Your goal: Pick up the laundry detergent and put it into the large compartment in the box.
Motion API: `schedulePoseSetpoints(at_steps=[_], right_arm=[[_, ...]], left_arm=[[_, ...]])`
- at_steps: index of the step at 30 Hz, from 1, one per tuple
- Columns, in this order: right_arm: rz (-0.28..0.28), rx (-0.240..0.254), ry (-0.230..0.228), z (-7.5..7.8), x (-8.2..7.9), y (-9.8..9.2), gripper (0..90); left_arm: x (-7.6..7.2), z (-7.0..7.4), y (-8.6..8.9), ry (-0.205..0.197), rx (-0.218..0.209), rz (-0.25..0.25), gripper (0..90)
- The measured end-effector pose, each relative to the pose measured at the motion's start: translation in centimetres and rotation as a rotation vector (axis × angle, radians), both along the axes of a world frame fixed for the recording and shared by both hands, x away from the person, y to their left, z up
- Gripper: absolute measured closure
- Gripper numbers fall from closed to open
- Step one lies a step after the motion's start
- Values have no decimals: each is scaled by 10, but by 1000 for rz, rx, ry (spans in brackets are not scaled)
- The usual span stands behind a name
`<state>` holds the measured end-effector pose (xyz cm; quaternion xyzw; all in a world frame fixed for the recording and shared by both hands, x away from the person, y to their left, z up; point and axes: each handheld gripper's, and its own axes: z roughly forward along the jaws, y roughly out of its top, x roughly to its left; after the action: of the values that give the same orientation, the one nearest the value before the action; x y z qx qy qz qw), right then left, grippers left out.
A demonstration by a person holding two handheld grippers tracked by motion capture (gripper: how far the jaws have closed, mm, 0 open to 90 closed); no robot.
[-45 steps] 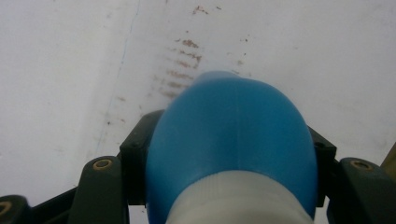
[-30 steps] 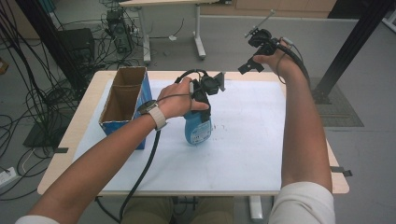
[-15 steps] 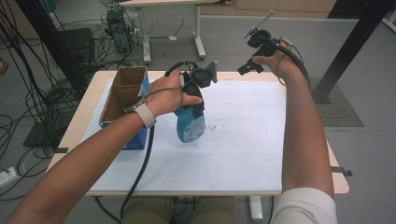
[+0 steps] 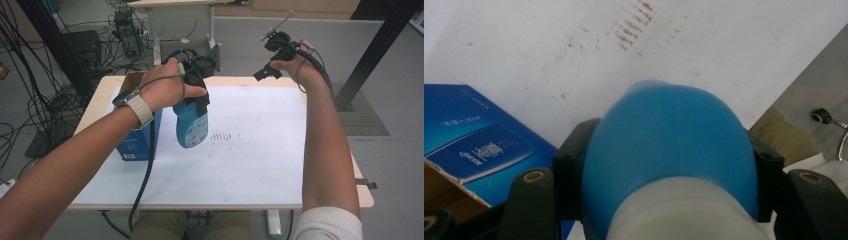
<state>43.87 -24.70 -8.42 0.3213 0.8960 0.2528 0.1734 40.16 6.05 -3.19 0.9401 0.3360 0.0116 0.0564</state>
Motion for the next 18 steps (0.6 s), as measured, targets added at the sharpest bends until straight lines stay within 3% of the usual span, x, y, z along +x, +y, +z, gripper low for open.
schedulePoseSetpoints(at_steps=[3, 9, 18], right_arm=[[5, 0, -3, 0, -1, 1, 112], [14, -6, -5, 1, -4, 2, 113], [14, 4, -3, -2, -8, -3, 115]], left_arm=[[-2, 9, 0, -5, 2, 12, 382], [0, 23, 15, 18, -37, 84, 382], [-4, 42, 25, -1, -20, 139, 381]])
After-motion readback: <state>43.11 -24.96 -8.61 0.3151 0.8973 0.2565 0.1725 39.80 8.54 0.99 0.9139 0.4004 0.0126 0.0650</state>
